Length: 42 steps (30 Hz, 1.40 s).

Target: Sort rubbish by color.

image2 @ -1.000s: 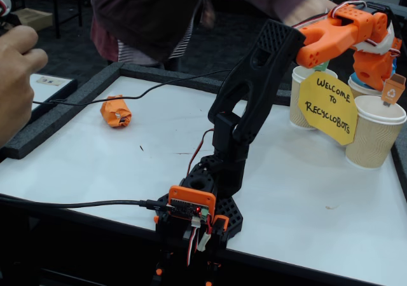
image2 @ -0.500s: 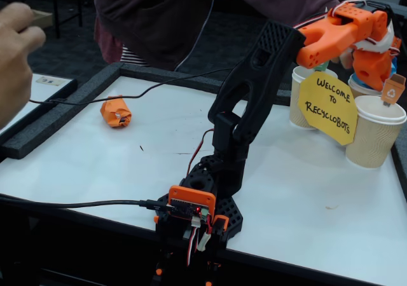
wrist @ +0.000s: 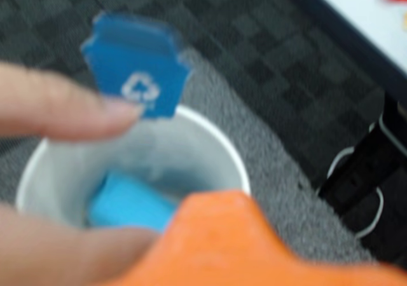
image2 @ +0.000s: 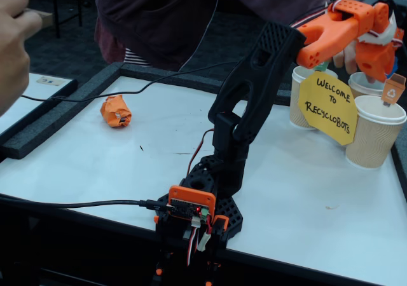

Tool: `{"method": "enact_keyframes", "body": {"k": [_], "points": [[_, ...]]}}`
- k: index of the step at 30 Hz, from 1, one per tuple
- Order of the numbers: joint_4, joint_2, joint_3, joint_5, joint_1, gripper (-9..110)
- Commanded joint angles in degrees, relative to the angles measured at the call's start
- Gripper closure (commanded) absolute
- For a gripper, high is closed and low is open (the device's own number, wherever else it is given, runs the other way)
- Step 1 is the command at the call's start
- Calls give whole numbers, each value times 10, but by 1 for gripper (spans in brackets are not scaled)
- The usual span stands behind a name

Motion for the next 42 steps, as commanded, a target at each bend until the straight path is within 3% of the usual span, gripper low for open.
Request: {"method": "enact_keyframes", "body": {"k": [1, 4, 9, 18, 42], "points": [[3, 31, -91, -13, 8, 101], [8, 32, -96, -13, 8, 100], [33, 36, -104, -13, 8, 87], [74, 133, -88, -9, 7, 101], [72, 816, 555, -12, 6, 101]]}}
